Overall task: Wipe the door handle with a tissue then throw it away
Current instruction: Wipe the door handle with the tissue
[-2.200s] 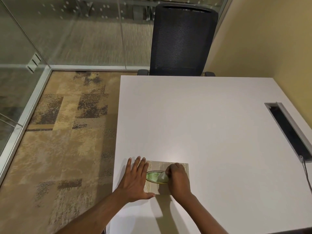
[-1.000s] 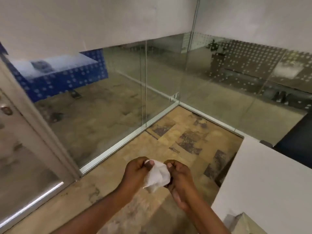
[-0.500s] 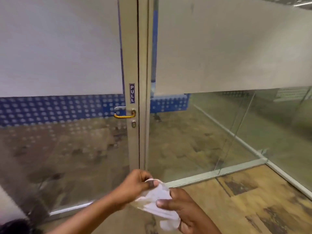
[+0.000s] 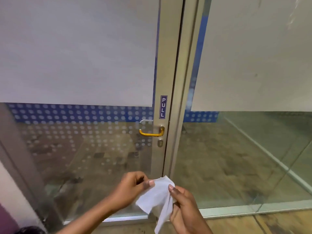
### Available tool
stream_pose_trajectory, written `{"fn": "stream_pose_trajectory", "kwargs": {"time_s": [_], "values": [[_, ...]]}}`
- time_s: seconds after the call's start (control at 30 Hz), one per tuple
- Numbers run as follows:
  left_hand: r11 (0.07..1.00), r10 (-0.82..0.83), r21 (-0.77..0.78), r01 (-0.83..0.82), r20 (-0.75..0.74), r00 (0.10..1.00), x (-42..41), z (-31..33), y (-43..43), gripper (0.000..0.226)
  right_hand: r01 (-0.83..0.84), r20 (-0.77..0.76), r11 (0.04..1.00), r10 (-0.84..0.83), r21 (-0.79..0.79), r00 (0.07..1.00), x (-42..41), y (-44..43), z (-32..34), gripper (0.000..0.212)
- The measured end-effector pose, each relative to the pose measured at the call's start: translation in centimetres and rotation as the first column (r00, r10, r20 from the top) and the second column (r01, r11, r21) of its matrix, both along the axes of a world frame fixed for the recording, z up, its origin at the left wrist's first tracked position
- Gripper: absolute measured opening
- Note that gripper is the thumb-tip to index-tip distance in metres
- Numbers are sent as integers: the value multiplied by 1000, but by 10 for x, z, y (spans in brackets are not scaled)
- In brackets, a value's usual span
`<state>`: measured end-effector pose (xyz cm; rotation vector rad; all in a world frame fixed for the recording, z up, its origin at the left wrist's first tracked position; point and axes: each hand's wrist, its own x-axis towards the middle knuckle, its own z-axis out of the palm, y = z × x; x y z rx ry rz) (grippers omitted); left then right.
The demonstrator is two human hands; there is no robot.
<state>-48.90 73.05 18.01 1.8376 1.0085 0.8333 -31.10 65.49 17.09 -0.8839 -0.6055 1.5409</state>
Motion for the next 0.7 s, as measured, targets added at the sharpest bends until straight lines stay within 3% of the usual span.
{"fn": "stream_pose_trajectory", "kwargs": {"time_s": [0.13, 0.2, 0.27, 0.33, 0.43, 0.57, 0.7], "values": [[915, 167, 400, -52, -258, 952, 13, 1, 74, 42, 194, 209, 981, -192, 8, 959, 40, 78, -9, 19], [828, 275, 556, -69, -295, 915, 18, -1, 105, 67, 298, 329, 954, -288, 21, 899, 62, 113, -11, 20], [714, 447, 699, -49, -400, 800, 23, -9, 141, 88, 342, 421, 938, -333, 57, 844, 84, 149, -14, 16], [724, 516, 690, 0, -541, 664, 24, -15, 177, 115, 356, 457, 929, -360, 100, 813, 100, 182, -15, 14], [801, 494, 598, -25, -637, 591, 18, -27, 218, 148, 303, 471, 939, -344, 163, 812, 113, 223, -18, 14], [844, 485, 528, -94, -674, 557, 10, -38, 259, 156, 217, 466, 937, -326, 273, 823, 119, 271, -26, 46], [817, 514, 574, -57, -680, 523, -3, -46, 290, 154, 152, 478, 925, -315, 348, 820, 115, 306, -42, 59]]}}
